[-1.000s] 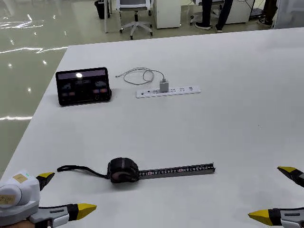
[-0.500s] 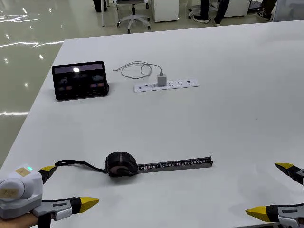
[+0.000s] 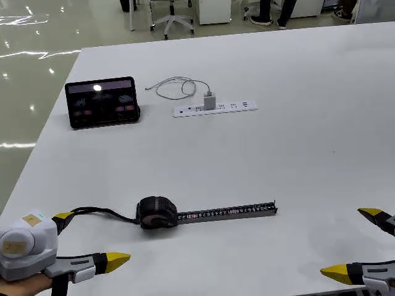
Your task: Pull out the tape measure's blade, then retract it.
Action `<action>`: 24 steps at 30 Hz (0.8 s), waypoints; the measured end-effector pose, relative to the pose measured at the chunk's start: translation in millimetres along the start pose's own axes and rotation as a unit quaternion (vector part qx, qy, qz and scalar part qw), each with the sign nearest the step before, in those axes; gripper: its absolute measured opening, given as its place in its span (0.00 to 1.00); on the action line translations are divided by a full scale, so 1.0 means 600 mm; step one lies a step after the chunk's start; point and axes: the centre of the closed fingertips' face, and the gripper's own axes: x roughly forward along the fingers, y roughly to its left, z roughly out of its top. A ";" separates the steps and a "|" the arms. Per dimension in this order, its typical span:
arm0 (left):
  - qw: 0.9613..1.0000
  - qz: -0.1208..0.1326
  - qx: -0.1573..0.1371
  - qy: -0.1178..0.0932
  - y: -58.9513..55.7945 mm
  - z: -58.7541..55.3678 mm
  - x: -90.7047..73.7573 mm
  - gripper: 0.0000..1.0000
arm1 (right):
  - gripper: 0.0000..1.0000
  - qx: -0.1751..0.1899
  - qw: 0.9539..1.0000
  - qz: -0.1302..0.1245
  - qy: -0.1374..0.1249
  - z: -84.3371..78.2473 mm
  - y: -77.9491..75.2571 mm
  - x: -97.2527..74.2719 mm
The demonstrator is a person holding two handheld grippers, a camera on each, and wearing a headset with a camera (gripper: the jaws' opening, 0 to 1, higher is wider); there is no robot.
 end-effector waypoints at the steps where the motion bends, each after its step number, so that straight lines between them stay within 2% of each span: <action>1: 1.000 0.000 0.001 -0.001 -0.001 0.001 0.001 1.00 | 1.00 -0.002 1.000 0.001 0.001 0.000 0.001 0.001; 7: 1.000 0.003 -0.002 0.004 -0.002 -0.006 0.007 1.00 | 1.00 -0.005 1.000 0.009 0.004 -0.003 0.006 0.004; 11: 1.000 0.003 -0.003 0.002 -0.003 -0.001 0.009 1.00 | 1.00 -0.011 1.000 0.010 0.009 -0.003 0.001 0.006; 14: 1.000 0.006 -0.008 0.004 -0.002 0.003 0.016 1.00 | 1.00 -0.035 0.999 0.008 0.016 -0.003 -0.004 0.007; 18: 0.999 0.026 -0.023 -0.006 0.001 0.023 0.030 1.00 | 1.00 -0.039 0.999 0.011 0.016 0.008 -0.009 0.014; 20: 0.999 0.032 -0.031 -0.009 -0.004 0.030 0.038 1.00 | 1.00 -0.042 0.999 0.015 0.017 0.014 -0.014 0.016; 21: 0.999 0.041 -0.030 -0.013 -0.006 0.035 0.042 1.00 | 1.00 -0.043 0.999 0.018 0.020 0.016 -0.016 0.018; 22: 0.998 0.061 -0.031 -0.010 -0.004 0.037 0.048 1.00 | 1.00 -0.050 0.998 0.023 0.028 0.018 -0.018 0.021; 23: 0.998 0.057 -0.025 -0.007 -0.011 0.039 0.054 1.00 | 1.00 -0.059 0.997 0.025 0.034 0.019 -0.021 0.024; 24: 0.998 0.064 -0.025 -0.008 -0.014 0.044 0.060 1.00 | 1.00 -0.063 0.997 0.031 0.037 0.023 -0.023 0.027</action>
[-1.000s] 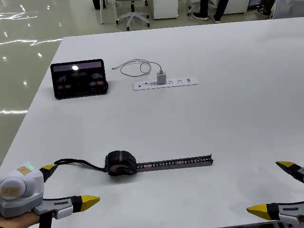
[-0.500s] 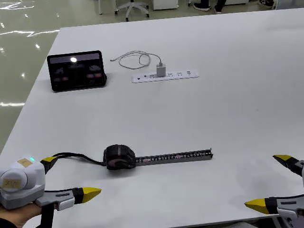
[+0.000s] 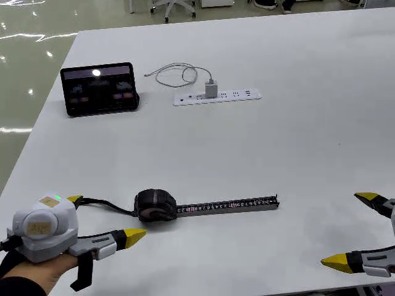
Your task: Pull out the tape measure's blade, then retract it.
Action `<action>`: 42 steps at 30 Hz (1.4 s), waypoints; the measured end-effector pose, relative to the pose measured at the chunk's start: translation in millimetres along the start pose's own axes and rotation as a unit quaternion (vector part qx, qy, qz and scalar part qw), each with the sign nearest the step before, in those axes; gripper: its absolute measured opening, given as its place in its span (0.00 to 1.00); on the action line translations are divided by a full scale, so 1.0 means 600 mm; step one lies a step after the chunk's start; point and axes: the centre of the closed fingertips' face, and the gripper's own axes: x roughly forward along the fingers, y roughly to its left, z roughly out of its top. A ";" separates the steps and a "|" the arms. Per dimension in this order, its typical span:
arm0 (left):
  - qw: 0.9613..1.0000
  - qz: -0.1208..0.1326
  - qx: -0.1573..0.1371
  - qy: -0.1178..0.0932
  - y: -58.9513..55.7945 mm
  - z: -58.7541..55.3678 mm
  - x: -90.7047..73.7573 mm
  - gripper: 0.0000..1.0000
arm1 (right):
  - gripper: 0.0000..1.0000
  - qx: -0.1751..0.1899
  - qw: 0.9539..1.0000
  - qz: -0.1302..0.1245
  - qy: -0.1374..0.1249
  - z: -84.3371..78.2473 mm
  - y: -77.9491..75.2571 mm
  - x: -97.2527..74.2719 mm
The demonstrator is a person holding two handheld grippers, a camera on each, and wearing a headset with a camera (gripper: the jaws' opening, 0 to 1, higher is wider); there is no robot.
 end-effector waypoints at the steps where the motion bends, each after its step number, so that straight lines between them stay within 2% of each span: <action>1: 1.000 0.009 -0.019 0.013 0.000 -0.002 0.005 1.00 | 1.00 -0.005 1.000 0.003 0.003 0.004 -0.004 0.003; 3: 0.999 0.007 -0.038 -0.005 -0.010 0.015 0.012 1.00 | 1.00 -0.021 1.000 0.007 0.008 0.011 -0.011 0.007; 5: 0.999 0.005 -0.032 -0.006 -0.019 0.019 0.024 1.00 | 1.00 -0.030 0.999 0.016 0.011 0.023 -0.015 0.013; 7: 1.000 0.018 -0.024 -0.007 -0.019 0.018 0.037 1.00 | 1.00 -0.035 0.999 0.028 0.016 0.032 -0.018 0.021; 8: 0.999 0.027 -0.028 -0.006 -0.019 0.018 0.041 1.00 | 1.00 -0.039 0.999 0.033 0.018 0.035 -0.018 0.025; 9: 0.998 0.046 -0.040 -0.009 -0.013 0.018 0.047 1.00 | 1.00 -0.044 0.998 0.037 0.019 0.041 -0.019 0.031; 11: 0.997 0.054 -0.048 -0.017 -0.014 0.018 0.057 1.00 | 1.00 -0.057 0.997 0.044 0.024 0.047 -0.021 0.041; 14: 0.997 0.062 -0.044 -0.014 -0.023 0.009 0.066 1.00 | 1.00 -0.068 0.995 0.058 0.036 0.052 -0.019 0.057; 18: 0.996 0.061 -0.056 -0.009 -0.030 -0.006 0.075 1.00 | 1.00 -0.084 0.993 0.068 0.041 0.063 -0.023 0.070; 20: 0.996 0.062 -0.055 -0.014 -0.032 -0.010 0.077 1.00 | 1.00 -0.094 0.992 0.067 0.043 0.071 -0.028 0.076; 21: 0.996 0.064 -0.055 -0.014 -0.031 -0.011 0.078 1.00 | 1.00 -0.100 0.992 0.067 0.041 0.075 -0.031 0.078; 25: 0.992 0.099 -0.059 -0.054 -0.004 0.015 0.073 1.00 | 1.00 -0.116 0.990 0.073 0.039 0.097 -0.033 0.089; 26: 0.990 0.106 -0.070 -0.054 0.002 0.013 0.072 1.00 | 1.00 -0.121 0.989 0.076 0.041 0.101 -0.033 0.094; 28: 0.990 0.106 -0.078 -0.053 0.004 0.008 0.075 1.00 | 1.00 -0.127 0.987 0.082 0.045 0.106 -0.032 0.101; 31: 0.990 0.105 -0.077 -0.045 -0.003 -0.002 0.089 1.00 | 1.00 -0.149 0.983 0.096 0.047 0.115 -0.030 0.120; 33: 0.990 0.106 -0.084 -0.047 -0.006 -0.003 0.095 1.00 | 1.00 -0.163 0.980 0.103 0.049 0.118 -0.028 0.131; 34: 0.989 0.109 -0.081 -0.050 -0.008 -0.002 0.098 1.00 | 1.00 -0.170 0.977 0.112 0.055 0.117 -0.025 0.138; 38: 0.990 0.107 -0.080 -0.049 -0.017 -0.006 0.107 1.00 | 0.99 -0.182 0.972 0.134 0.066 0.119 -0.014 0.157; 42: 0.992 0.097 -0.068 -0.051 -0.034 -0.005 0.114 1.00 | 0.96 -0.193 0.966 0.150 0.083 0.115 -0.012 0.173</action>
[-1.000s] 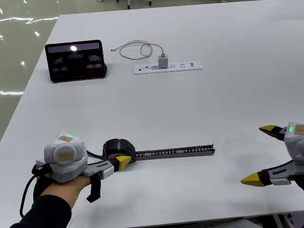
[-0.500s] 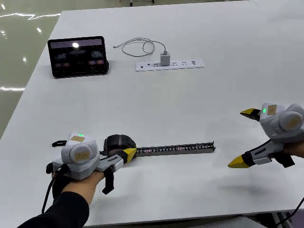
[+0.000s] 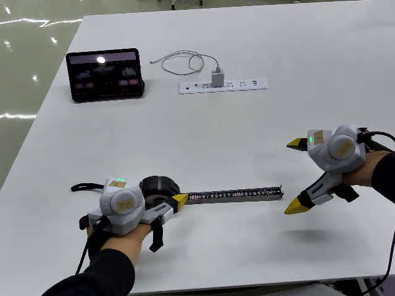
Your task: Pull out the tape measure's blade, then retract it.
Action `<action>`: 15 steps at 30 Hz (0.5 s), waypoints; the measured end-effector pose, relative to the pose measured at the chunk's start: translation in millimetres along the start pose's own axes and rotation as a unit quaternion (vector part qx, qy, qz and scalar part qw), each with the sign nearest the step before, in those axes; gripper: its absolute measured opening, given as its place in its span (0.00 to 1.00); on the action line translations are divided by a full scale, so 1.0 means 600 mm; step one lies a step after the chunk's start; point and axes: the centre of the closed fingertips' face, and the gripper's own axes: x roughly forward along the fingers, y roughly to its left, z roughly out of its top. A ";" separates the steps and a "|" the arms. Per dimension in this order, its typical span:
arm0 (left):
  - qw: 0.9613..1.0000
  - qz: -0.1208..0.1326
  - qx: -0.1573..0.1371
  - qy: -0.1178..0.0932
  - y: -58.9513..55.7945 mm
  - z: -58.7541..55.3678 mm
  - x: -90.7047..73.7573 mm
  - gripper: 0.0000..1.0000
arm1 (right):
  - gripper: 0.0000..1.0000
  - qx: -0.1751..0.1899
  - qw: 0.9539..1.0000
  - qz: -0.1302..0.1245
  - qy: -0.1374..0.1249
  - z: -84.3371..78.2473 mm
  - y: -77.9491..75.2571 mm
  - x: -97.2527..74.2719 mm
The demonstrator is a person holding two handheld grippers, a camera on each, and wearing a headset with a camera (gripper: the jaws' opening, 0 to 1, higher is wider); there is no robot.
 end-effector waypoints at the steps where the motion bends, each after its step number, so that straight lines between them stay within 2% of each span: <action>1: 1.000 -0.004 -0.001 -0.001 -0.004 0.000 0.000 1.00 | 0.95 -0.002 1.000 0.002 0.002 0.000 -0.001 0.002; 3: 1.000 -0.013 -0.005 0.004 -0.013 -0.006 0.002 1.00 | 0.92 -0.008 1.000 0.005 0.007 -0.004 -0.006 0.008; 5: 1.000 -0.013 -0.002 0.004 -0.011 -0.006 0.003 1.00 | 0.86 -0.003 1.000 0.020 0.018 -0.011 -0.002 0.014; 7: 1.000 -0.013 -0.007 0.002 -0.010 -0.005 0.003 1.00 | 0.77 -0.008 0.999 0.029 0.022 -0.014 0.002 0.018; 8: 1.000 -0.012 -0.009 0.002 -0.008 -0.005 0.003 1.00 | 0.72 0.002 0.999 0.033 0.024 -0.016 0.005 0.020; 9: 1.000 -0.012 -0.013 0.003 -0.006 -0.005 0.003 1.00 | 0.65 0.000 0.999 0.039 0.026 -0.018 0.009 0.022; 11: 1.000 -0.010 -0.016 0.003 -0.004 -0.006 0.003 1.00 | 0.57 -0.019 0.999 0.039 0.032 -0.022 0.010 0.026; 14: 1.000 -0.010 -0.018 0.001 -0.003 -0.006 0.003 0.99 | 0.49 -0.019 0.998 0.050 0.038 -0.025 0.015 0.031; 15: 1.000 -0.010 -0.018 0.002 -0.003 -0.006 0.004 0.99 | 0.43 -0.029 0.997 0.057 0.046 -0.029 0.018 0.033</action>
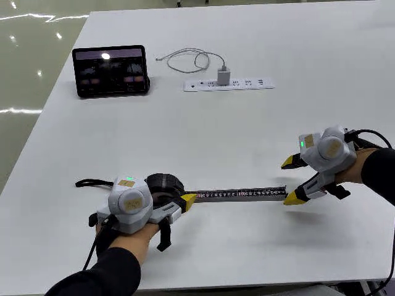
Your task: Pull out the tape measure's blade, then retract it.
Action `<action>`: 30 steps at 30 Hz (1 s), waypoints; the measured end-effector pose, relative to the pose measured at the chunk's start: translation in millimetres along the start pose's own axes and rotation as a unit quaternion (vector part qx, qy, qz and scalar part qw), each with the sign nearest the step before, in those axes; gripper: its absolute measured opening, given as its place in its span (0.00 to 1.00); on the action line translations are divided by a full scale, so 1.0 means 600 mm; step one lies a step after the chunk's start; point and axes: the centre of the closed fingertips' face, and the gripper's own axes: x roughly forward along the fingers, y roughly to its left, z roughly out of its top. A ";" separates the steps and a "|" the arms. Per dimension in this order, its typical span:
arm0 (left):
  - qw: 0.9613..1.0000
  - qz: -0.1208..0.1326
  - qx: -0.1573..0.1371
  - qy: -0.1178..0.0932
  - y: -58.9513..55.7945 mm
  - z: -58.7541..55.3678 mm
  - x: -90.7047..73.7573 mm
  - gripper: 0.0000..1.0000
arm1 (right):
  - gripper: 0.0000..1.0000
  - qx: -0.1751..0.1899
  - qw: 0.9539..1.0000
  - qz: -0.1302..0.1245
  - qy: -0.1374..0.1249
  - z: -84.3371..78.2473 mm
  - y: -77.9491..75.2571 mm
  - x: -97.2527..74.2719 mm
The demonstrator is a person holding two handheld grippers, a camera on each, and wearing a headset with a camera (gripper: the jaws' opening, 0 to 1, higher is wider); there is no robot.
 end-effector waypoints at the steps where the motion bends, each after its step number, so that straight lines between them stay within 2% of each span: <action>1: 1.000 0.000 0.000 0.000 0.000 0.000 0.000 0.99 | 0.40 -0.005 1.000 0.006 0.007 -0.003 0.003 0.002; 5: 1.000 -0.001 0.000 -0.005 0.000 0.002 0.001 0.99 | 0.34 -0.024 0.999 0.010 0.022 -0.009 0.008 0.011; 11: 1.000 0.001 -0.001 -0.005 0.001 0.003 0.000 0.98 | 0.26 -0.030 0.999 0.013 0.025 -0.006 0.011 0.016; 19: 1.000 0.009 0.000 -0.010 0.007 0.008 -0.003 0.96 | 0.14 -0.031 0.999 0.024 0.032 -0.017 0.014 0.017; 30: 1.000 0.008 -0.007 -0.008 0.007 0.004 -0.002 0.93 | 0.12 -0.027 0.998 0.031 0.037 -0.020 0.014 0.025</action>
